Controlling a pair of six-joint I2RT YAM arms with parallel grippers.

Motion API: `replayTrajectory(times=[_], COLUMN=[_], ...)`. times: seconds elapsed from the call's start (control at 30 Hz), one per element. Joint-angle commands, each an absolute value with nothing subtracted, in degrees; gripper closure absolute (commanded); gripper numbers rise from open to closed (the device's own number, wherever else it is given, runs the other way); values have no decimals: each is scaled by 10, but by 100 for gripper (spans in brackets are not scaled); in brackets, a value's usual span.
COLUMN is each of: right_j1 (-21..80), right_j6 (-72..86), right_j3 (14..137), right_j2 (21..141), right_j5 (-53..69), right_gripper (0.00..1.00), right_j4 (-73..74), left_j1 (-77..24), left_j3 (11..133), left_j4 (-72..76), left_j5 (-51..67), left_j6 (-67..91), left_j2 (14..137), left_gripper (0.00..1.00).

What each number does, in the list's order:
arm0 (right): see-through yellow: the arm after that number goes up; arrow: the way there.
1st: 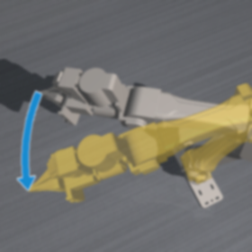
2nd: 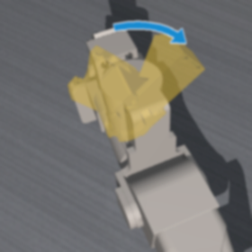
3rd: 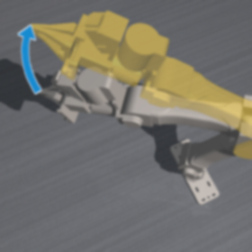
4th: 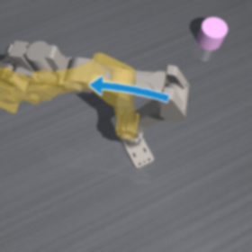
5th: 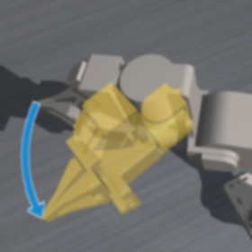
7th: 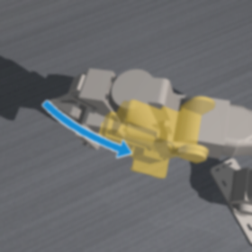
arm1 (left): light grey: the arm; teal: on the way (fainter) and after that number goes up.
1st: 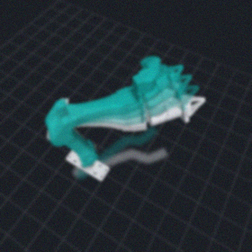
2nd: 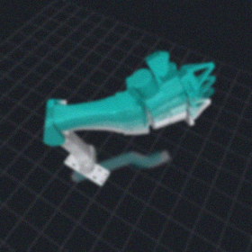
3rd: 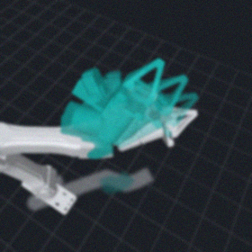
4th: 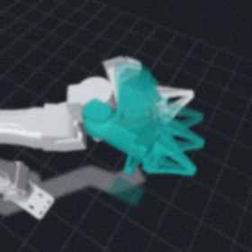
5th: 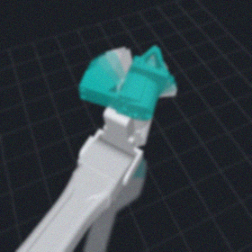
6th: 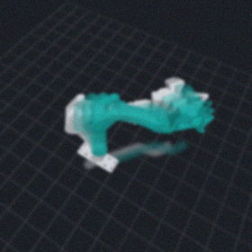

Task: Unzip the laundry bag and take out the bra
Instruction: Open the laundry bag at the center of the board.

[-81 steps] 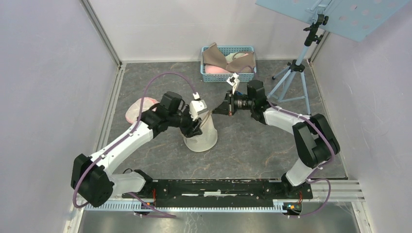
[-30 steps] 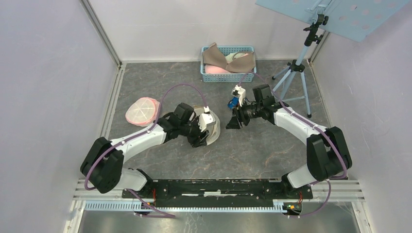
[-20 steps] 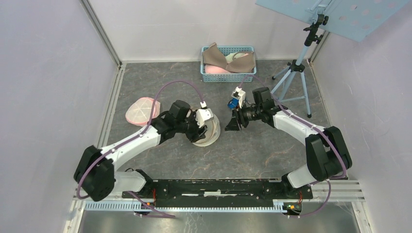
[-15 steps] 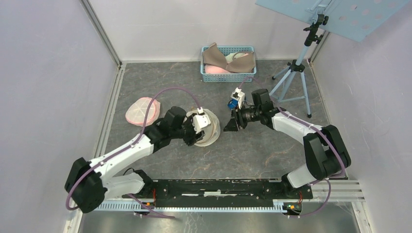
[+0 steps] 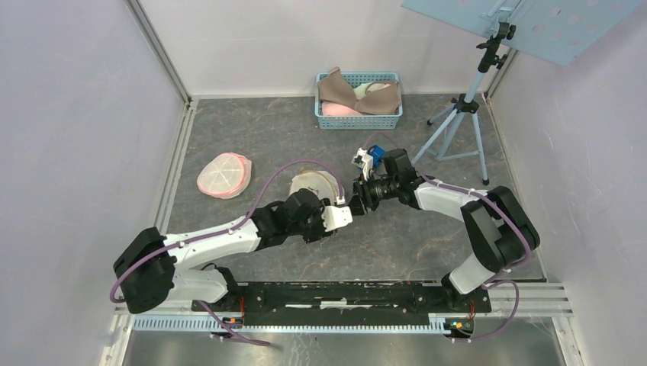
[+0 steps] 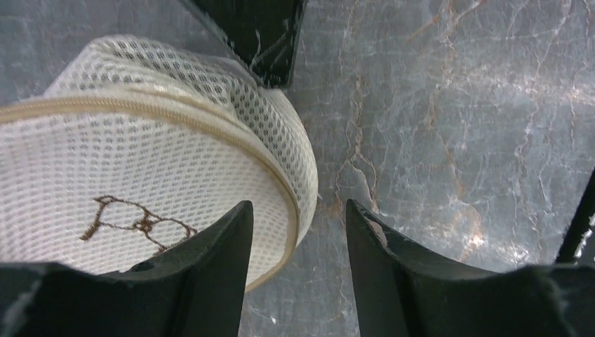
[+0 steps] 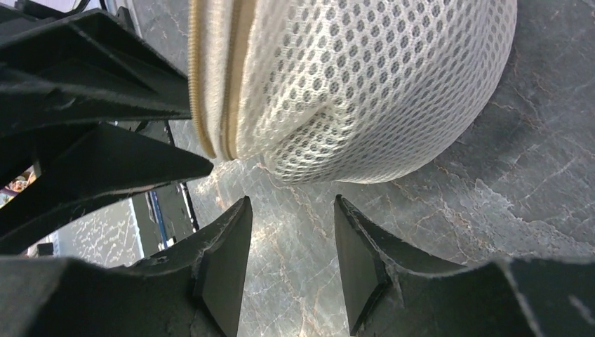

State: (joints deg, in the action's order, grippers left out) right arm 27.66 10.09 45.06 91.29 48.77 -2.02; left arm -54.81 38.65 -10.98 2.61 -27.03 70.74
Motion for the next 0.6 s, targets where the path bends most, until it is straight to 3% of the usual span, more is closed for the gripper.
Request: replayTrajectory(times=[0.0, 0.27, 0.57], right_j1=[284, 287, 287], right_j6=[120, 127, 122], right_j3=[445, 455, 471], right_j2=[925, 947, 967], right_j5=[466, 417, 399], right_gripper=[47, 47, 49], right_j4=[-71, -71, -60], left_j1=[-565, -567, -567], left_j3=[395, 391, 409], left_j4=[-34, -4, -60], left_j5=[-24, -72, -62], left_j6=[-304, -319, -296], left_j2=[723, 717, 681], left_gripper=[43, 59, 97])
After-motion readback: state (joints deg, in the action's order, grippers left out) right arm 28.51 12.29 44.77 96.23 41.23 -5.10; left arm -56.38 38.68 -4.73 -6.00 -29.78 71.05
